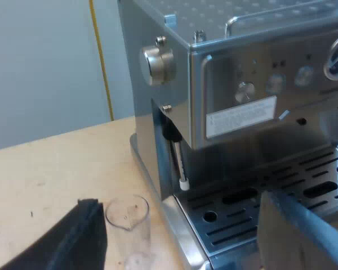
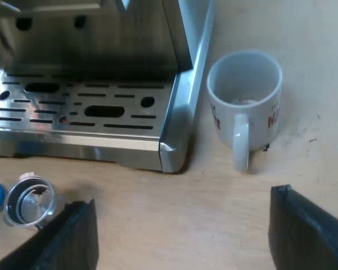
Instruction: Grind coffee beans and then tamp
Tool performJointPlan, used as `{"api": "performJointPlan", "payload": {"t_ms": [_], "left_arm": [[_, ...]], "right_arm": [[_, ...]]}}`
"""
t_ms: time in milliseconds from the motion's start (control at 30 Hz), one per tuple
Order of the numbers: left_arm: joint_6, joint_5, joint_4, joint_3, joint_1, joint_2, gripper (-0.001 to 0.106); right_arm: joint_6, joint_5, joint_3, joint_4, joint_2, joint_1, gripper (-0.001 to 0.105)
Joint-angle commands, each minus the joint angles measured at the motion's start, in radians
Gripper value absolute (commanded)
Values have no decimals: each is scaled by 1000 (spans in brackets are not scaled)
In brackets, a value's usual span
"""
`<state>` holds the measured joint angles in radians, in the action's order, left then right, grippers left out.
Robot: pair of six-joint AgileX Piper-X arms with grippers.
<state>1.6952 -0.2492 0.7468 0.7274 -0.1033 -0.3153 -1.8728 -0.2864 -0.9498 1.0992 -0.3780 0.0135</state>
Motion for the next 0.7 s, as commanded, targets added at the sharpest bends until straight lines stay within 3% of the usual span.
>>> {"api": "performJointPlan", "payload": {"t_ms": [33, 233, 567, 700], "left_arm": [[30, 14, -3, -38, 0, 63, 59], [30, 14, 10, -90, 0, 205, 59], [30, 14, 120, -90, 0, 346, 59], [27, 14, 164, -88, 0, 368, 59]], "right_arm": [[-16, 9, 11, 4, 71, 3, 65], [-14, 60, 70, 4, 228, 3, 65], [45, 66, 149, 6, 435, 3, 65], [37, 74, 164, 42, 429, 3, 65]]}}
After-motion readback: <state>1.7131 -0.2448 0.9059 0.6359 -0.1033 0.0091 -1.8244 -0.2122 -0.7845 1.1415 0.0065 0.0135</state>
